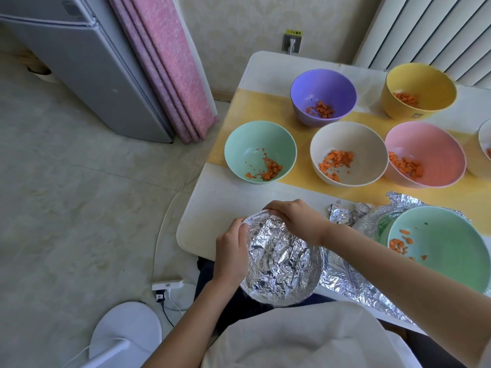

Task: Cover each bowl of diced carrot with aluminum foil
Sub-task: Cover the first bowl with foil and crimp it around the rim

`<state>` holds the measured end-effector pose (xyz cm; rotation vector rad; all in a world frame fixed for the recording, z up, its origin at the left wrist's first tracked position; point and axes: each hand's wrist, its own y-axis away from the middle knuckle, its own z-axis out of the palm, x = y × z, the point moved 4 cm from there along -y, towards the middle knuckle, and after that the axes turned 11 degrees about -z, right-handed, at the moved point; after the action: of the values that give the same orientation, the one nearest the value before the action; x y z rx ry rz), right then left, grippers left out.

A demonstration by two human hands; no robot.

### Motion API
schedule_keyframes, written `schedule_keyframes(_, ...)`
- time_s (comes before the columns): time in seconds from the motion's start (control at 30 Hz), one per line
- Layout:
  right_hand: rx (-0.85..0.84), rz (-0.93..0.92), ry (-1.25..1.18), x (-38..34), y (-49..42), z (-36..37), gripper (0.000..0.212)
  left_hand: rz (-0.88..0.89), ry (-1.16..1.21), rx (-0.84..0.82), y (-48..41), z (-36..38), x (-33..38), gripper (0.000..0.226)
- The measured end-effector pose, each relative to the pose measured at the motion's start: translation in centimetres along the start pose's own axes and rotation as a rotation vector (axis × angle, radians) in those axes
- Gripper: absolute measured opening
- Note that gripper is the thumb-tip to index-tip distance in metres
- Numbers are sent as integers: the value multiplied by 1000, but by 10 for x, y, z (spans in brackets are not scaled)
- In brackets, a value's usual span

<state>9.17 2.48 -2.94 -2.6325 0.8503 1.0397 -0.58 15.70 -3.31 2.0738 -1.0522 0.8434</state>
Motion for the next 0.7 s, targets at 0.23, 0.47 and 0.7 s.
schedule_keyframes(0.23,38,82,-68,-1,3,-6,38,-103,51,108,4,-8,-4,22)
schedule_keyframes(0.47,55,118,-20,6,6,1,36,-305,113,225,2,-15,-24,27)
schedule_keyframes(0.7,75,146,7,5,-10,6,31,-414,217,163,2,-18,-29,19)
